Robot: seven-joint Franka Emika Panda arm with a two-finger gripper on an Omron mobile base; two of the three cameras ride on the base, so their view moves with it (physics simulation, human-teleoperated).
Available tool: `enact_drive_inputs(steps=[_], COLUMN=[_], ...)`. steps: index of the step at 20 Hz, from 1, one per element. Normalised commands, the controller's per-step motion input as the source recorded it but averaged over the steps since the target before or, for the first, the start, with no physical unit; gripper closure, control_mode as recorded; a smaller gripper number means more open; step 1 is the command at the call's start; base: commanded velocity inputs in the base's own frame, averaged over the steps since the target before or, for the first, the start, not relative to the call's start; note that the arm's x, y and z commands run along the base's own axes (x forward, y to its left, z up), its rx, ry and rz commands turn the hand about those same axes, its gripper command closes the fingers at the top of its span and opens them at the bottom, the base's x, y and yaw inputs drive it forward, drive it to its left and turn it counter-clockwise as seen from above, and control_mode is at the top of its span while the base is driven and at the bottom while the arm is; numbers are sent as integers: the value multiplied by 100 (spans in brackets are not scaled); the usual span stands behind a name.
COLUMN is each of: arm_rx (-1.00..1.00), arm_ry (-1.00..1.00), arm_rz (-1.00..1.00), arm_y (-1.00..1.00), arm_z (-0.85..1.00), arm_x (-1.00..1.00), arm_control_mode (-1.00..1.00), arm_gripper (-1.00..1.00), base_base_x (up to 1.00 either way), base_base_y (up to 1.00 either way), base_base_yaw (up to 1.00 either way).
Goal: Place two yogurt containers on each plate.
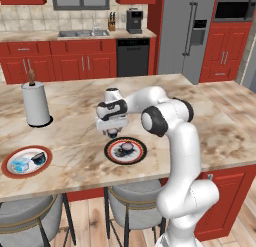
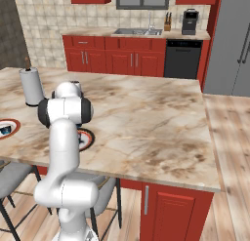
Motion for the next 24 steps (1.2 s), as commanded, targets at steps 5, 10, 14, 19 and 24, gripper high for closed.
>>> enact_drive_inputs(steps=[5,10,14,19,24], arm_rx=[0,0,5,2,0], arm_ry=[0,0,1,4,14], arm_rz=[0,0,0,1,1], arm_y=[0,0,0,13,32], arm_z=[-11,1,71,95,11], arm_x=[0,0,-4,-43,-99], arm_control_mode=[-100,-100,-100,-100,-100], arm_gripper=[100,100,100,100,100], base_base_x=[0,0,0,0,0], base_base_y=[0,0,0,0,0], base_base_yaw=[0,0,0,0,0])
